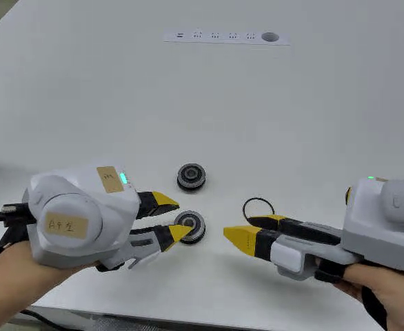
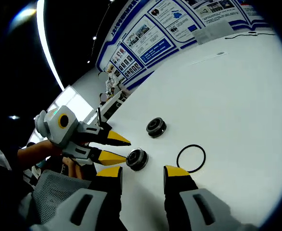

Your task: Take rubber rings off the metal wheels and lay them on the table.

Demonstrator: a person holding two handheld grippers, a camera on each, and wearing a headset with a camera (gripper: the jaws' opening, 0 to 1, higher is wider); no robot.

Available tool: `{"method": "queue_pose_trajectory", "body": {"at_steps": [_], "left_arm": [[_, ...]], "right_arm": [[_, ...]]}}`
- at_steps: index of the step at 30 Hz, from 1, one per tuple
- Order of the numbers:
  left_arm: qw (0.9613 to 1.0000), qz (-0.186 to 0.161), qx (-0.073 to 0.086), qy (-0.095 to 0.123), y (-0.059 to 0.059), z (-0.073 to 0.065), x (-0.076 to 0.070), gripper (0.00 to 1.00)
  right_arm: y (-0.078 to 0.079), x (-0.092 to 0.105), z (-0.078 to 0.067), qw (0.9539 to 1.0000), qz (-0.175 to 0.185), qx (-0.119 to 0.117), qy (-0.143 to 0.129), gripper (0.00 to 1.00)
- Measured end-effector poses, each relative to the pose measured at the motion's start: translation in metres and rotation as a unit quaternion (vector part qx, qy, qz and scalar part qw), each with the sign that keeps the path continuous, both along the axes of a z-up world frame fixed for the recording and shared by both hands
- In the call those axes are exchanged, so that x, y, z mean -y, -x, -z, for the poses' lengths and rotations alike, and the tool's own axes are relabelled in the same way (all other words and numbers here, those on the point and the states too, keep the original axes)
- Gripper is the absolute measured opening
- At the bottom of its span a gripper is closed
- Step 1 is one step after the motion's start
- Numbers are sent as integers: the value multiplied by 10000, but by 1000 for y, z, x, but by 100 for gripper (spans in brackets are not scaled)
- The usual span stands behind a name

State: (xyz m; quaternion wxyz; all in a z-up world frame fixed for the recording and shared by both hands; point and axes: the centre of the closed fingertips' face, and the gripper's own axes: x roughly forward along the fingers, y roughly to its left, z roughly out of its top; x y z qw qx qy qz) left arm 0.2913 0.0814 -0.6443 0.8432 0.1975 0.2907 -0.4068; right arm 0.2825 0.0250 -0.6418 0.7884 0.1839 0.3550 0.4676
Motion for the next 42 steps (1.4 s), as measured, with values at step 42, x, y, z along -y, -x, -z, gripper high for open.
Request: {"method": "queue_pose_trajectory", "body": {"at_steps": [42], "left_arm": [[9997, 171, -170, -38, 2, 8, 6, 14]], "right_arm": [[-5, -44, 2, 9954, 20, -805, -514, 40]]}}
